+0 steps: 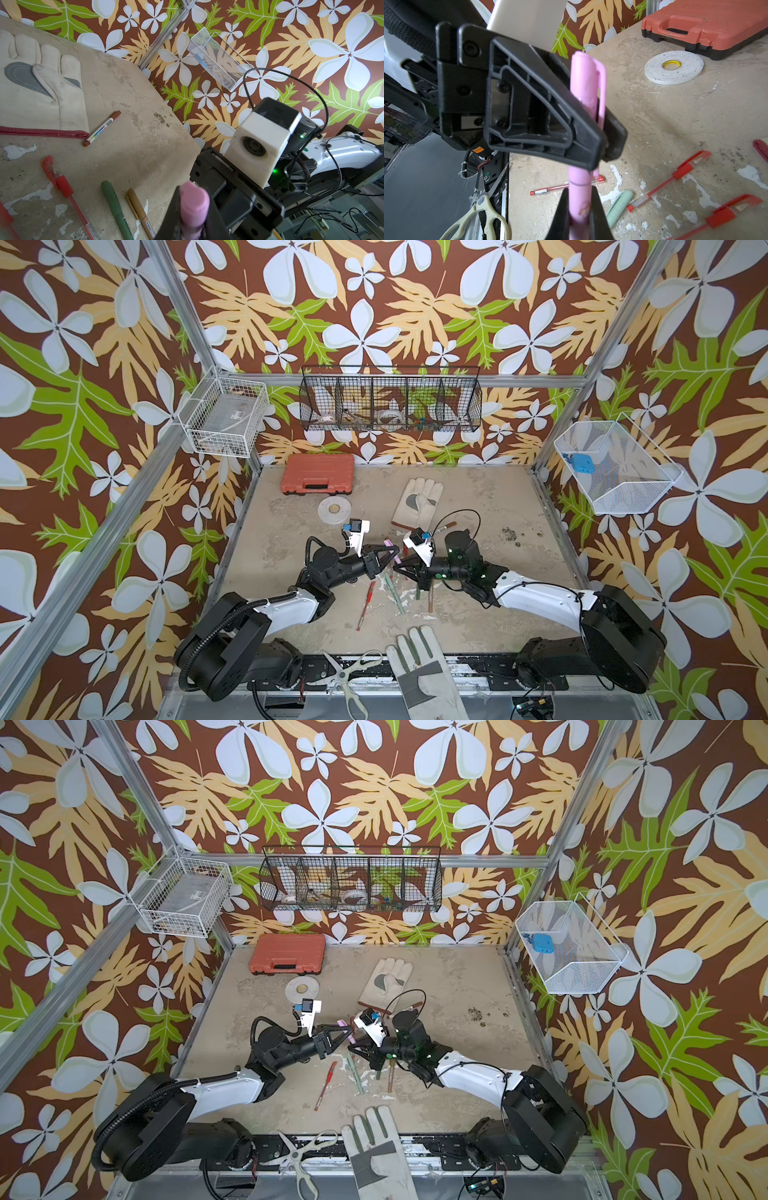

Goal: Open the pen caps

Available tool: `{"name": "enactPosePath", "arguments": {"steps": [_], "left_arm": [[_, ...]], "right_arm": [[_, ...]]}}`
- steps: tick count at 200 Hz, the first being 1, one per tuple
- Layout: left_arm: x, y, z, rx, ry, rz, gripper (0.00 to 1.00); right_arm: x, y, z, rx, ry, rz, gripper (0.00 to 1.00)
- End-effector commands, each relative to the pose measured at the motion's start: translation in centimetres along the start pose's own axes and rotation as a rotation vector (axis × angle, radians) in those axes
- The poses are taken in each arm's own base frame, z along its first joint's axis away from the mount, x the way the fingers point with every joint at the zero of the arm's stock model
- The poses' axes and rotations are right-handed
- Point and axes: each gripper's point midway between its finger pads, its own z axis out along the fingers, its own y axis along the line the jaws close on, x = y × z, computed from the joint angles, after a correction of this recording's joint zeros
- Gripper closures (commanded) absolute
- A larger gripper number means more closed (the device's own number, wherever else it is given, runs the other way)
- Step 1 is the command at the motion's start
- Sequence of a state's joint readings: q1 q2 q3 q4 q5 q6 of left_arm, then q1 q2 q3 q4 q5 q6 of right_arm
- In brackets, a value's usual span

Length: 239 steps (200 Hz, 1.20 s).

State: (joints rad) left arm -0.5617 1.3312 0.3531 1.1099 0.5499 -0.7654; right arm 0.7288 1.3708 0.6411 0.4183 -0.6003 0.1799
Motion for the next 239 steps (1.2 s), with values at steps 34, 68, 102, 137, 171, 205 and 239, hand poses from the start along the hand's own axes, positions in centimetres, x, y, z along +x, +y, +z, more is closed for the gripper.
{"name": "enactPosePath", "arguments": {"steps": [34, 68, 102, 137, 171, 205, 239], "left_arm": [[-0.5, 0.0, 0.2, 0.005, -0.021, -0.028, 1.0], [-1.2, 2.0, -0.4, -0.115, -0.089, -0.076, 1.0], [-1.7, 2.4, -1.1, -0.165, -0.117, -0.057, 1.0], [-2.0, 1.1, -1.5, -0.087, -0.126, -0.027, 1.0], [-2.0, 0.5, -2.2, -0.026, -0.143, -0.02, 1.0], [-1.9, 0.4, -2.0, -0.016, -0.123, -0.008, 1.0], [-2.0, 0.0, -2.0, -0.003, -0.122, 0.003, 1.0]], "right_arm": [[0.0, -0.9, 0.8, 0.314, 0.024, -0.169, 1.0], [-0.2, -1.2, 0.8, 0.46, 0.02, -0.222, 1.0], [0.2, -0.8, 1.5, 0.428, 0.032, -0.211, 1.0], [0.5, 2.1, 2.7, 0.236, 0.03, -0.184, 1.0], [0.6, 3.0, 2.6, 0.07, 0.0, -0.088, 1.0], [0.4, 3.4, 1.8, -0.084, -0.025, 0.002, 1.0], [1.1, 4.8, 2.3, -0.206, 0.011, 0.029, 1.0]]}}
